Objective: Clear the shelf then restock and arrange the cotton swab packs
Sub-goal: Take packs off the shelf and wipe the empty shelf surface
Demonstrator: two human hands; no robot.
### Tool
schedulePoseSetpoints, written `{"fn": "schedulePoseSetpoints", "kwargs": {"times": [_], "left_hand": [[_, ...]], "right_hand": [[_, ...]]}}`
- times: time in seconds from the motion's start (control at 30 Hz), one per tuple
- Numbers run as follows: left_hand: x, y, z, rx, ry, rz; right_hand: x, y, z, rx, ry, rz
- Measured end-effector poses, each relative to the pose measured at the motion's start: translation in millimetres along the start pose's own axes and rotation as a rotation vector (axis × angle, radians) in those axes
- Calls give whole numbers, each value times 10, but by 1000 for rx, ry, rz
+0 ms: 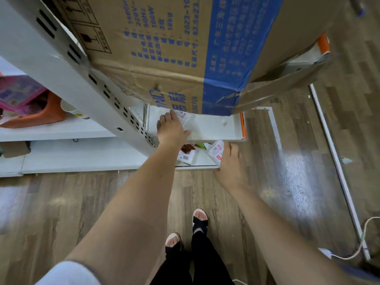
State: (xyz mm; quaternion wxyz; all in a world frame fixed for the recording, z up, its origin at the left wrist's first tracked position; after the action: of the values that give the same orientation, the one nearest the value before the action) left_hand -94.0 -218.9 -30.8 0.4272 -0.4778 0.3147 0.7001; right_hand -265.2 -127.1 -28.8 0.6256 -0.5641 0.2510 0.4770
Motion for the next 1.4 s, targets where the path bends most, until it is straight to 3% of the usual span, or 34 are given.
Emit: {"fn": "schedulePoseSetpoints", "kwargs": {"times": [0.5,0.97,1.23,1.4], "left_hand": [[29,-286,605,-26,-51,59],[-309,-1313,1602,-108,140,502],[-616,-2170,1457,-82,290,483],[-1215,-2888,1021,-16,376,515]], "right_hand": [[-75,-325,140,-49,-80,61],[-17,-1017,635,-163,-73,27],[76,-1775,506,-402,22,-47],[109,-2685,282,-475,87,-105]]}}
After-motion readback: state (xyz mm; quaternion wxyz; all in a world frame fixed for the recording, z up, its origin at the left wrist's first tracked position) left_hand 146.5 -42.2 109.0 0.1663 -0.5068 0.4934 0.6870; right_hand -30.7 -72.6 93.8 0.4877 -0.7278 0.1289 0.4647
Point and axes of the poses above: each hand's wrist, its own z-axis away from the middle knuckle, its own x-axis out of the palm, y = z × x, the point moved 2 cm from there along -z, towards the middle knuckle, and after that the axes turned 15 degrees about -x, right-handed, at the moved point
